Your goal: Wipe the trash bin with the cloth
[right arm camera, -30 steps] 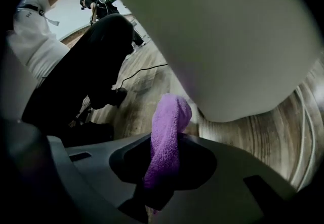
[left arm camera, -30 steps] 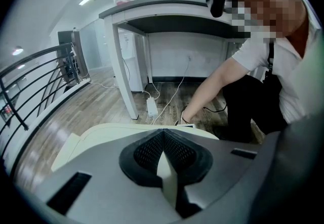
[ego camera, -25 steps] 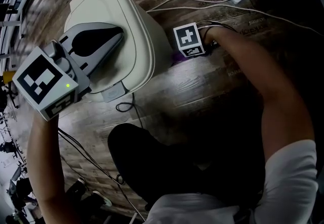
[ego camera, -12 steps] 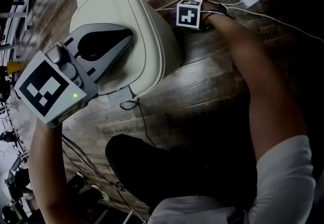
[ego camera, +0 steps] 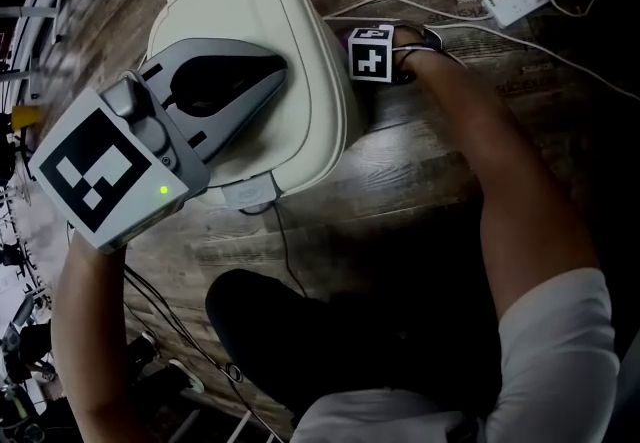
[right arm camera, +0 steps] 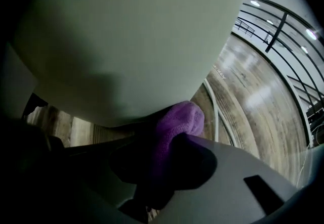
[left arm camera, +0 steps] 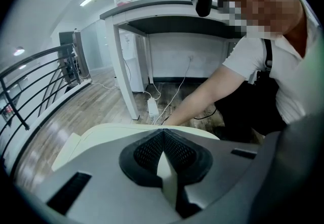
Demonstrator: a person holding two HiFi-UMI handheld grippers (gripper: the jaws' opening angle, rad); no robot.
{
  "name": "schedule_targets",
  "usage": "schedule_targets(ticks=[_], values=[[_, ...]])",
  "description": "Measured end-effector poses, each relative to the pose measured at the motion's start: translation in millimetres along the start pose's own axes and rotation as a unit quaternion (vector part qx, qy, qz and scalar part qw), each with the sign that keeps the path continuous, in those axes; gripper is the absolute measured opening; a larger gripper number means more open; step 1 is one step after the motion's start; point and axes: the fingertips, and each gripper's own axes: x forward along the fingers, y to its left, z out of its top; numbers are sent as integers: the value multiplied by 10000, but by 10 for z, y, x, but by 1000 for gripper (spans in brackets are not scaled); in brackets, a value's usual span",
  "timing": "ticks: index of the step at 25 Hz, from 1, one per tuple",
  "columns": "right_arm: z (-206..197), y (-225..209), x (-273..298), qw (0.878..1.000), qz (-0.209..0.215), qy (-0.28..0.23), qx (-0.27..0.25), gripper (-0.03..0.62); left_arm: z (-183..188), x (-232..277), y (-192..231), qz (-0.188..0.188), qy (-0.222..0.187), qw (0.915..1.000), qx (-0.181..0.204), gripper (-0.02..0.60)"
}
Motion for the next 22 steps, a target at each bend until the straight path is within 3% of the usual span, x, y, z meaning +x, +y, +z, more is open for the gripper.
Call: schedule_targets(ticks=[15, 22], values=[[-103, 692, -15, 9989, 469, -32, -1, 98, 20, 6, -1, -10, -105, 9999, 88, 5], [-174, 1274, -90, 9963, 859, 4, -6, 98, 5, 11, 26, 62, -121, 9995, 271, 5]])
